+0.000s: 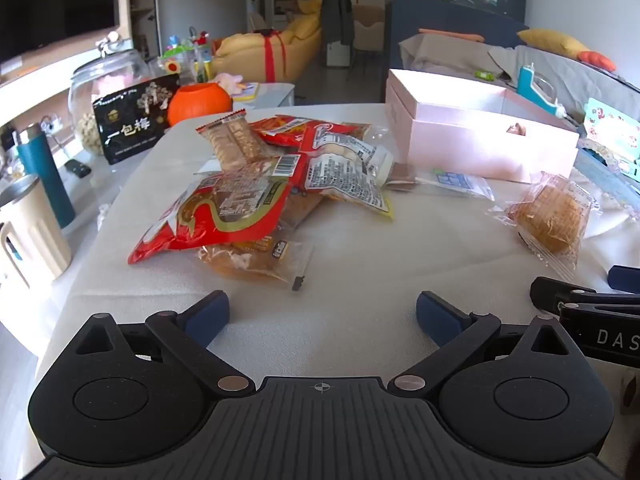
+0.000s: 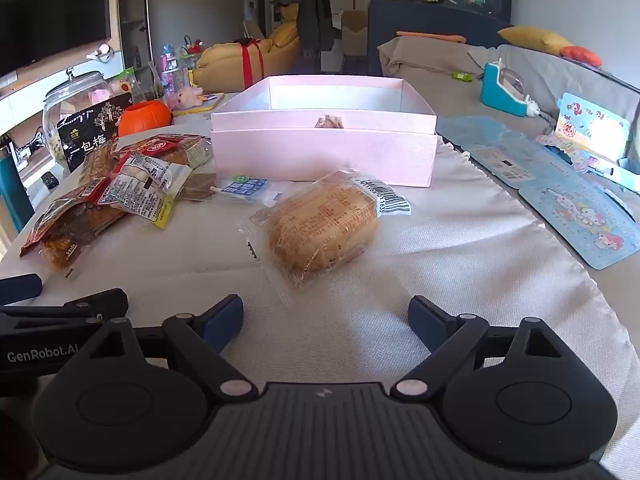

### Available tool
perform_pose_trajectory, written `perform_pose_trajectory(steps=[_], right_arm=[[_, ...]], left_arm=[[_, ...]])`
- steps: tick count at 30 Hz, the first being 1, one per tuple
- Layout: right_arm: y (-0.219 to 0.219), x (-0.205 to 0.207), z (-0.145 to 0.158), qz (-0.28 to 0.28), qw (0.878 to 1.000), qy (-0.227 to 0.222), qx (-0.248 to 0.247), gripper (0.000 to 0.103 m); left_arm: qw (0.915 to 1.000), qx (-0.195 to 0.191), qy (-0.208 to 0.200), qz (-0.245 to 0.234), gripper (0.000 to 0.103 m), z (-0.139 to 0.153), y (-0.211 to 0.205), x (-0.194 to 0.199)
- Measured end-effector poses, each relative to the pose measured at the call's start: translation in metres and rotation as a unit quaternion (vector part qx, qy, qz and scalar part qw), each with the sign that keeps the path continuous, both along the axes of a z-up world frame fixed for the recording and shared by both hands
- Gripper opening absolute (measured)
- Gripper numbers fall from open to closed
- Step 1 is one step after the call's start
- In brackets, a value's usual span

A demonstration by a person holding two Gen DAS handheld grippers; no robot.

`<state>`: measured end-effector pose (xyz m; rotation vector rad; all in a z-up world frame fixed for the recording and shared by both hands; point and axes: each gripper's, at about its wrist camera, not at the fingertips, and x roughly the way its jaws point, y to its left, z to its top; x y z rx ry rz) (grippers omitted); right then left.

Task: Organize snacks

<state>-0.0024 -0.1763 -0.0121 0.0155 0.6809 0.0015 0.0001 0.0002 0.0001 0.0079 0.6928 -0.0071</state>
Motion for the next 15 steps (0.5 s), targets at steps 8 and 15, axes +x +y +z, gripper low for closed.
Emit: perform_pose_trajectory(steps=[8,15], right_arm=[[0.0028,0.0003,0.0000,0.009,1.000,-0.002,0.003,0.091],[0.0046,0.0012,-0.0003,0.016,1.000,-0.002,0.000,0.091]], left_arm=[[1.0000,0.001,-0.002,0.000,0.103,0.0000,-0.0001,-0.0001],[1.0000,0.000,-0.002,0.000,0.103,0.0000,0.0002,0.0000]])
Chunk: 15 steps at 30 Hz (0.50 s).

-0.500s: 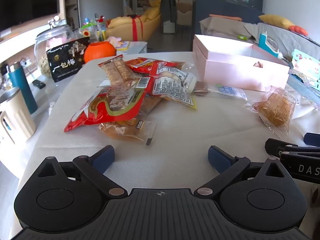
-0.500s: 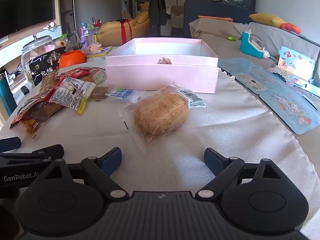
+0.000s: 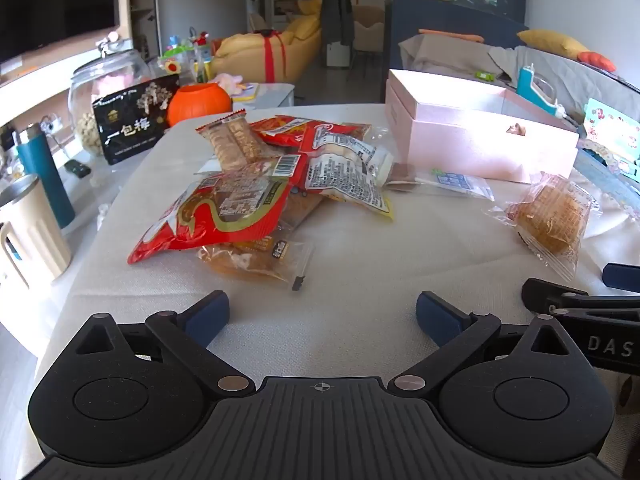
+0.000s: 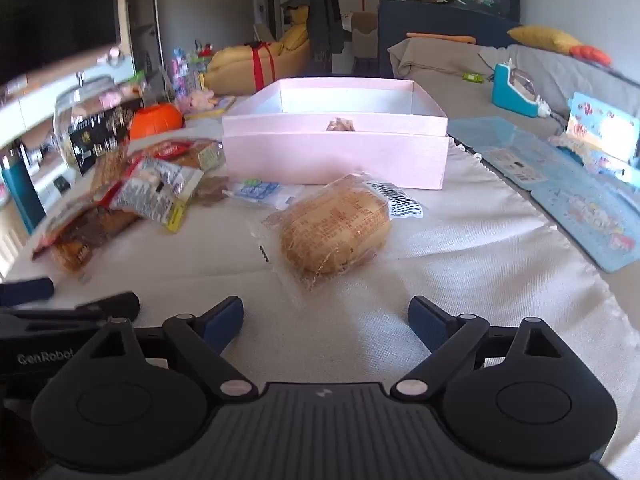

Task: Organize snacks

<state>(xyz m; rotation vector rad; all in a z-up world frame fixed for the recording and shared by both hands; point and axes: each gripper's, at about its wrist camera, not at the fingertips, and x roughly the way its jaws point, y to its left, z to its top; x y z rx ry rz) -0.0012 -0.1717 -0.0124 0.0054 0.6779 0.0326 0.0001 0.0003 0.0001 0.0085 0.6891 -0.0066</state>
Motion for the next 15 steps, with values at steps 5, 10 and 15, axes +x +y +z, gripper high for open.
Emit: perform_pose_trajectory(steps=[5,10,15], right_arm=[[-0.0007,0.0007,0.0002,0.001,1.000,0.000,-0.001,0.092],[-0.0021,0.0007,-0.0002,0.001,1.000,0.000,0.001,0.092],[-0.0032,0.0003,-0.0003,0.001,1.000,-0.001,0.004,0.092]], left_arm=[[1.0000,-0.001,0.000,0.000,0.103,0.0000,0.0001,0.0002],[1.0000,0.000,0.000,0.000,0.103,0.0000,0.0001,0.0002],[1.0000,0.000,0.000,0.000,0.103,0.0000,0.0001,0.0001]])
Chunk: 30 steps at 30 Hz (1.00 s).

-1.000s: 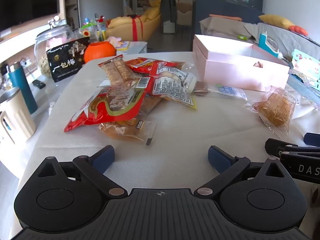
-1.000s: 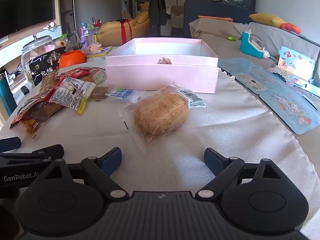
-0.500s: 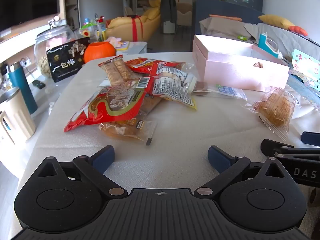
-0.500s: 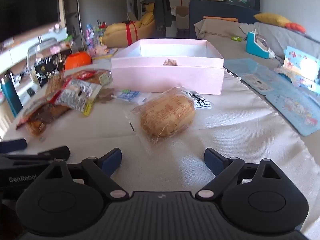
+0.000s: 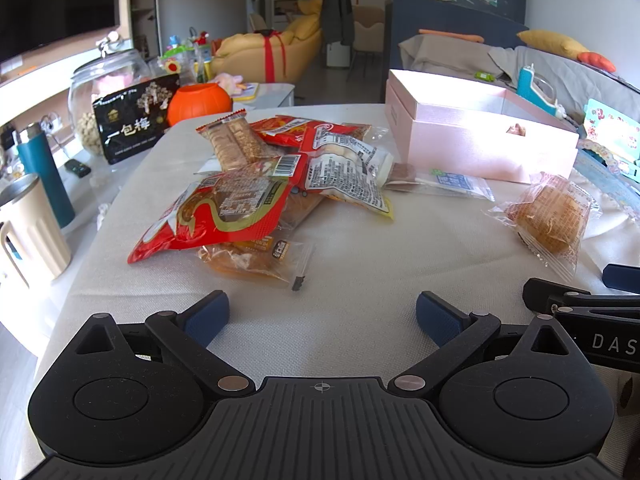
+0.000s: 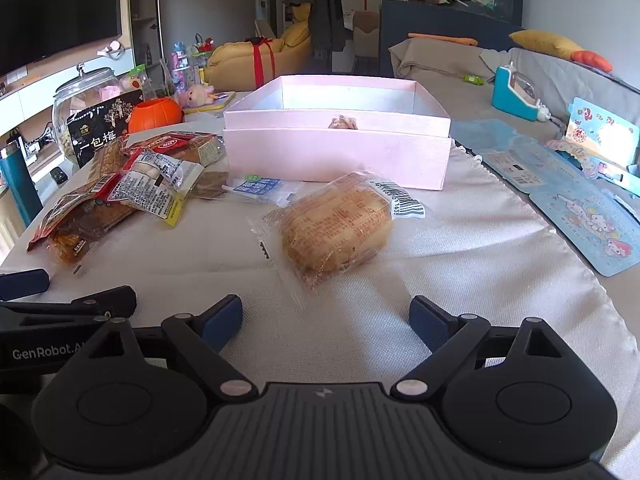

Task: Organize snacks

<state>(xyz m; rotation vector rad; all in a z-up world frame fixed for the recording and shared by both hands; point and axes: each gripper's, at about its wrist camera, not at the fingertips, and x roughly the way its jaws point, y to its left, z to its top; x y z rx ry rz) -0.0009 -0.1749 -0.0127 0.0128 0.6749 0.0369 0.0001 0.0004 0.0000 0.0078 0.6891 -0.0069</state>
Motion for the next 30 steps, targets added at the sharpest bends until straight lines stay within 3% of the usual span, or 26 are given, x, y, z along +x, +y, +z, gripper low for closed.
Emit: perform_pose_trajectory(steps=[30], right_arm=[[-0.0007,-0.0010,0.0006,0.000,1.000,-0.002,0.006,0.092]], left_arm=[[1.0000,0.000,0.000,0.000,0.103,0.0000,0.0000,0.0000]])
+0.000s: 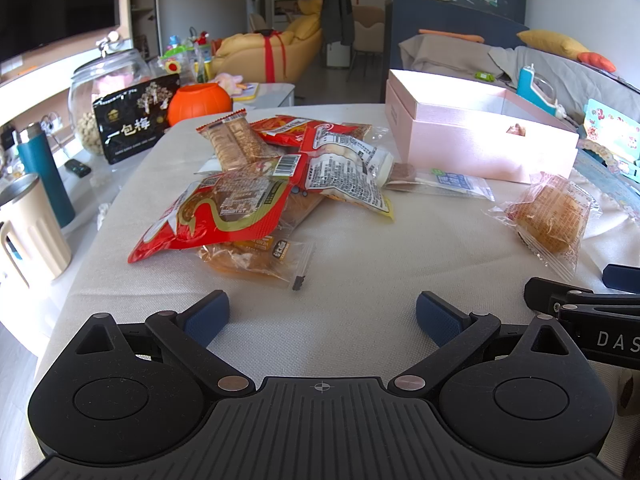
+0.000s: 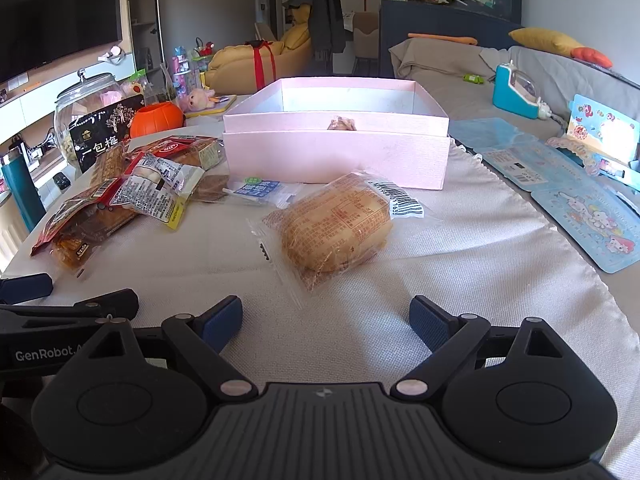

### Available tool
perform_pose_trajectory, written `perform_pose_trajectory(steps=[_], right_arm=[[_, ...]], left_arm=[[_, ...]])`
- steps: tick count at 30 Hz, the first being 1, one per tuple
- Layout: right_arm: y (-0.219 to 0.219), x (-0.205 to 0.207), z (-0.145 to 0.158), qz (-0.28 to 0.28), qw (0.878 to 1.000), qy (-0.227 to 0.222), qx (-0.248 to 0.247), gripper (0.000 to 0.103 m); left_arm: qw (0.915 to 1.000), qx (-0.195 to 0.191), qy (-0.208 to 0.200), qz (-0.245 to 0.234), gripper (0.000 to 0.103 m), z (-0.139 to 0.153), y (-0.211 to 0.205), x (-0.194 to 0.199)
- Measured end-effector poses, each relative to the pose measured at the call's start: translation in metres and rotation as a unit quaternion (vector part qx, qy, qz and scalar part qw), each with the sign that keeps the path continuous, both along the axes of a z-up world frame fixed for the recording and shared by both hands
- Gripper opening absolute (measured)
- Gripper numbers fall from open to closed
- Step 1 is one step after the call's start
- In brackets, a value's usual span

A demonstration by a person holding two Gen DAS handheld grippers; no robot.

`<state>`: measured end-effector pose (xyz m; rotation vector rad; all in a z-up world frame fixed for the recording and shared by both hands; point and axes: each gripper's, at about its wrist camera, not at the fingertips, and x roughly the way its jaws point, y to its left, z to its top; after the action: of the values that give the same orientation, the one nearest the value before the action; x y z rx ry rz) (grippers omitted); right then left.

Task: Organize snacks

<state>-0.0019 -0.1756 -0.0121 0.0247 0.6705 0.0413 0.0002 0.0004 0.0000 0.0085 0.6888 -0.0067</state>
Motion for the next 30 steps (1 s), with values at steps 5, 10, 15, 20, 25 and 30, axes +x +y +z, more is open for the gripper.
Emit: perform_pose_trajectory(steps=[5,10,15,20,25,30], right_arm=[[-0.0003,0.0000,0.0003,0.000,1.000,-0.001,0.002,0.092],[-0.0002,0.0000,0.0003,0.000,1.000,-0.001,0.002,0.092],[-0.0003,0.0000,0.0004,0.000,1.000,0.000,0.001,0.092],[-0.0003,0.0000,0.0002,0.000,1.000,-0.001,0.001,0.092],[-0.0001,0.0001,0.0003,0.000,1.000,0.000,0.001,0.092],[-0.0012,0.0005,-0.0005,0.004,1.000,0.003,0.001,0.092]], left_arm=[[1.0000,0.000,0.000,0.000,0.103,0.0000,-0.0001,0.0000],[1.0000,0.000,0.000,0.000,0.103,0.0000,-0.0001,0.0000],[1.0000,0.000,0.000,0.000,0.103,0.0000,0.0001,0.0001],[1.0000,0.000,0.000,0.000,0.103,0.0000,-0.0001,-0.0001],[1.0000,0.000,0.000,0.000,0.103,0.0000,0.0000,-0.0001],[1.0000,0.000,0.000,0.000,0.103,0.0000,-0.0001,-0.0001]])
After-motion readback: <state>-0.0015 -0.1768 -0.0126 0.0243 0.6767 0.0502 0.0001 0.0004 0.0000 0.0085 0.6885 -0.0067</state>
